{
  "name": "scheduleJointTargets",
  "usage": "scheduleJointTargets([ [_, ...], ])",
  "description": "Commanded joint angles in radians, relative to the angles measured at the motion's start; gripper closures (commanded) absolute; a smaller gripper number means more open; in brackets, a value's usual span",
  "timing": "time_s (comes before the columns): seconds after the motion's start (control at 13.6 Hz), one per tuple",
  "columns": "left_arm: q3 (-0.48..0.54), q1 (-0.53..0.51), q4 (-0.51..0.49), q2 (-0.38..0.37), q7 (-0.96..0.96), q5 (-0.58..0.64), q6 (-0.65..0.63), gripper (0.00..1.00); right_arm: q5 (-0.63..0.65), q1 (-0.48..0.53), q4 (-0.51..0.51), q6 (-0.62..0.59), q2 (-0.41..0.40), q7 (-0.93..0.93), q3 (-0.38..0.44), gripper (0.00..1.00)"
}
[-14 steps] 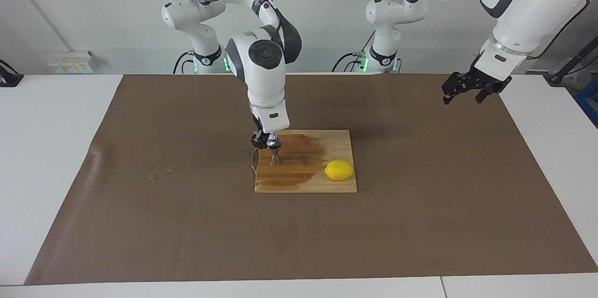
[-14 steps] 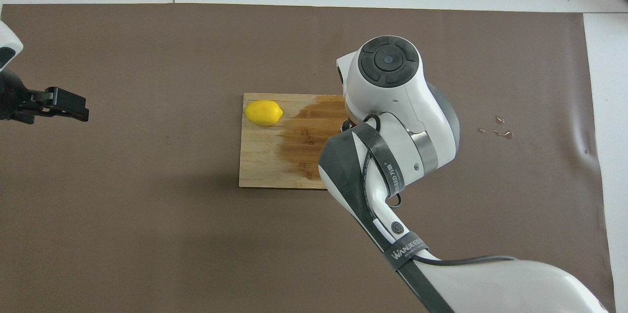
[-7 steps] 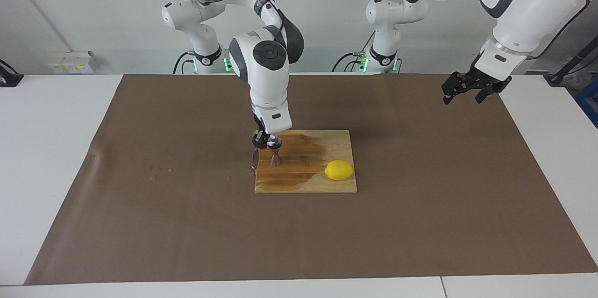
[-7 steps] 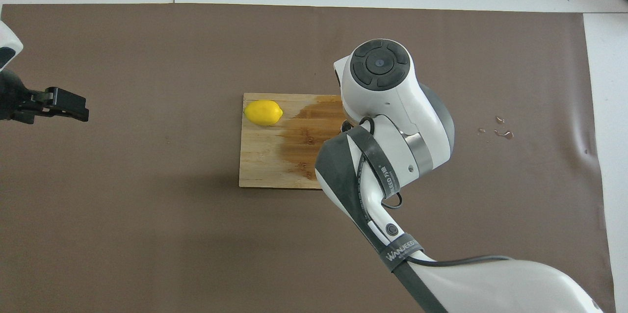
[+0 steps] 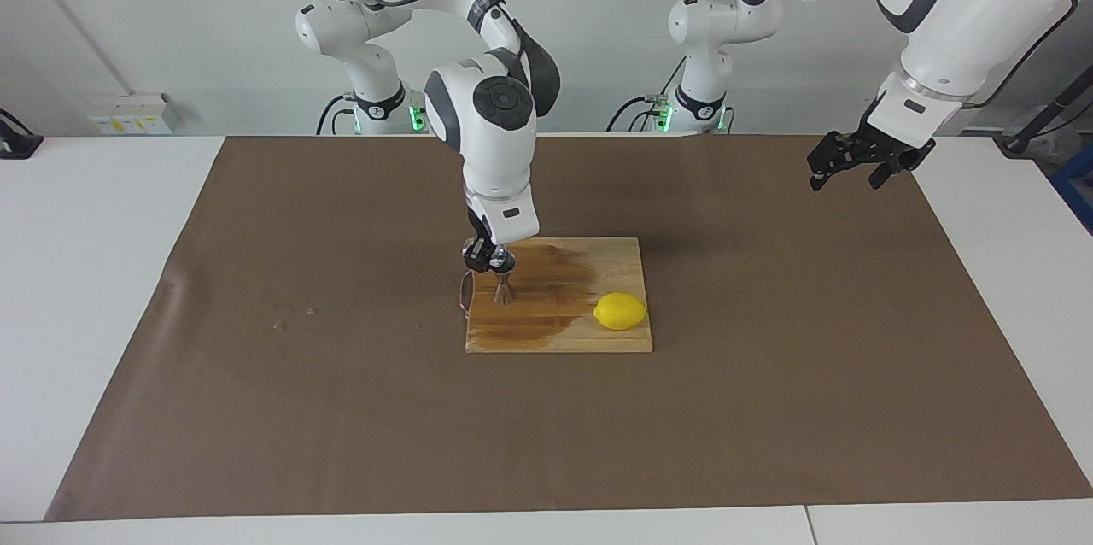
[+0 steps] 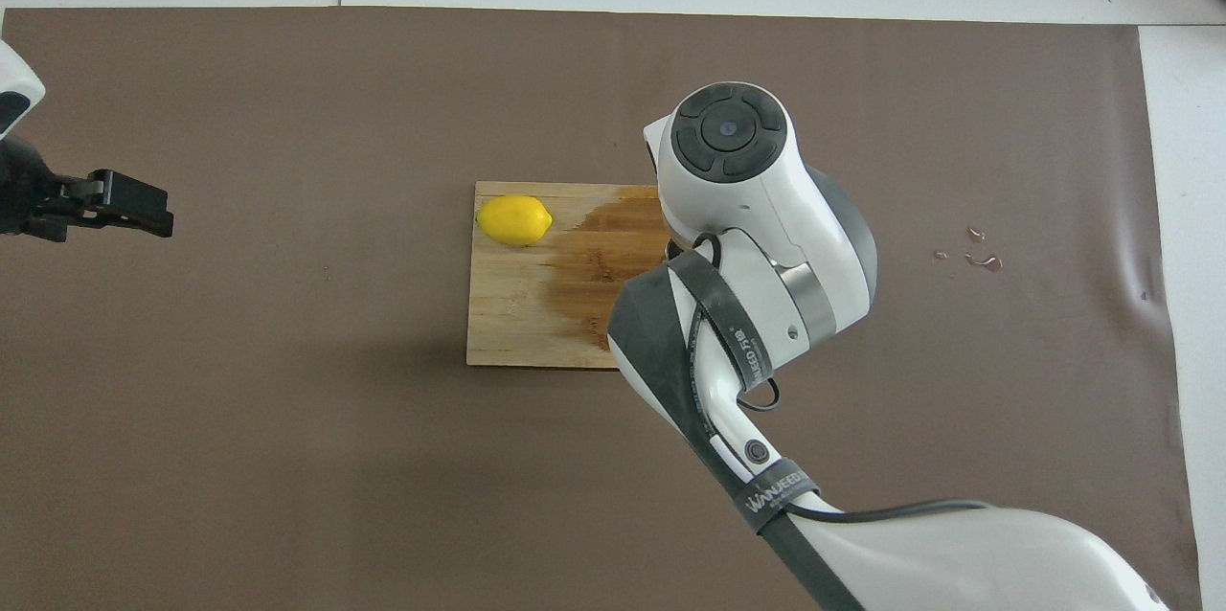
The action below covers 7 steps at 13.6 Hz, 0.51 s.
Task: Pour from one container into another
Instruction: 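Tilt the glass with the right gripper to pour into the jigger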
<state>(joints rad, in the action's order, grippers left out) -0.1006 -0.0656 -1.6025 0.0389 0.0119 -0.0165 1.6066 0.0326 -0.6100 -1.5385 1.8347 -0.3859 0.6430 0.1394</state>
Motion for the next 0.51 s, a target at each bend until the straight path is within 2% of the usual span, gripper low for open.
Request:
scheduleJointTargets([
  [0.0,-0.002,-0.007,-0.022,-0.025,-0.001,0.01,-0.008,0.0,0.027,0.009,0.017,-0.018,-0.005,0.003,-0.012,1.0],
  [0.29,-0.002,-0.007,-0.022,-0.025,0.0,0.01,-0.008,0.0,-0.006,0.024,0.023,-0.025,0.007,0.05,-0.017,1.0],
  [0.44,-0.002,-0.007,-0.022,-0.025,0.0,0.01,-0.008,0.0,-0.068,0.042,0.025,-0.015,0.03,0.096,-0.015,1.0],
])
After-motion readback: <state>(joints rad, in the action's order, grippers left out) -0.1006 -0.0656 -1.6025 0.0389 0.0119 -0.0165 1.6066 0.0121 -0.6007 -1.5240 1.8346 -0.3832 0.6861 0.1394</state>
